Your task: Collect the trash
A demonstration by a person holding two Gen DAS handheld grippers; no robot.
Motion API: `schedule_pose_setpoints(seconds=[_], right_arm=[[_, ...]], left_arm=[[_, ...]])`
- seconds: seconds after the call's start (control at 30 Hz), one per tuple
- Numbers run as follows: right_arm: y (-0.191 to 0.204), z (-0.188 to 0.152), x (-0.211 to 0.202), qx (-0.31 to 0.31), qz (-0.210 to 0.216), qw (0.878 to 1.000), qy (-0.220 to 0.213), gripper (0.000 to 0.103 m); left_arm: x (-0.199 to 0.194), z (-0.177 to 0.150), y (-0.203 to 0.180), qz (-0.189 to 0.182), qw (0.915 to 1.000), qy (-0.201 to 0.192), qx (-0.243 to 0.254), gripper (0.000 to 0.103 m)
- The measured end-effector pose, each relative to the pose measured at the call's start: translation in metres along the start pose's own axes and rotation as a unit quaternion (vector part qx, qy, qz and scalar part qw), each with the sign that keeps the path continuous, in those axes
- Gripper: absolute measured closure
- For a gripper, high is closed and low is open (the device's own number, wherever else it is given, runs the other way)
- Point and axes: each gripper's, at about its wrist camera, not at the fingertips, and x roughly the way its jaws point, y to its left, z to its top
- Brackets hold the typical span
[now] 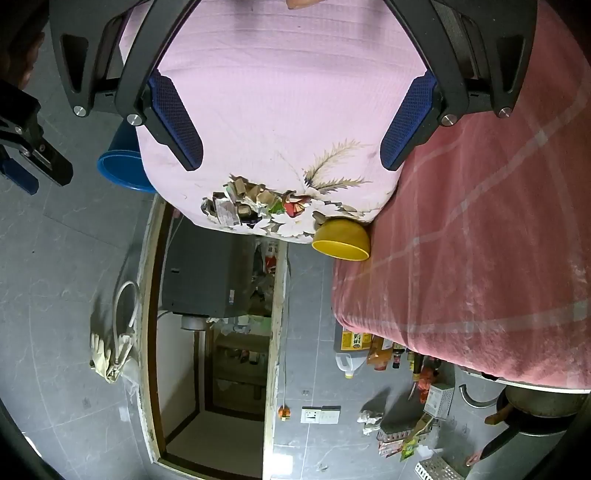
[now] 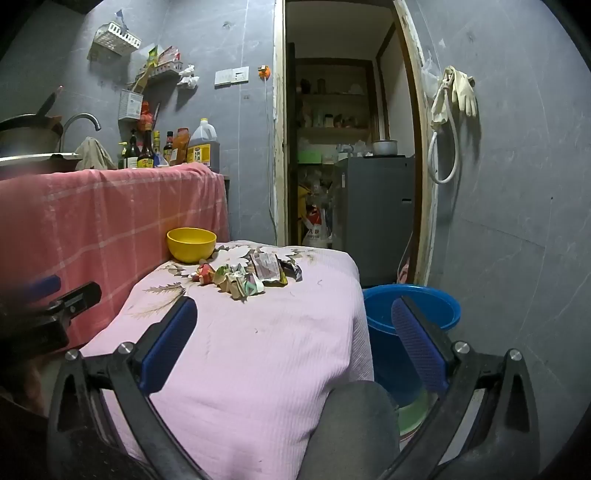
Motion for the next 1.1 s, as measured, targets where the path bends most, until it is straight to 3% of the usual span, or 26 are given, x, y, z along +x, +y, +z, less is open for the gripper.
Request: schedule_pose_setpoints(seconds=[1.1], right_arm=[[0.0016,-0.0006,0.0014,0.005,0.001,1.0,0.002,0.0]], left_arm=[[0.0001,0.0004,-0.0007,0.0,1.0,0.004,0.002,0.009]])
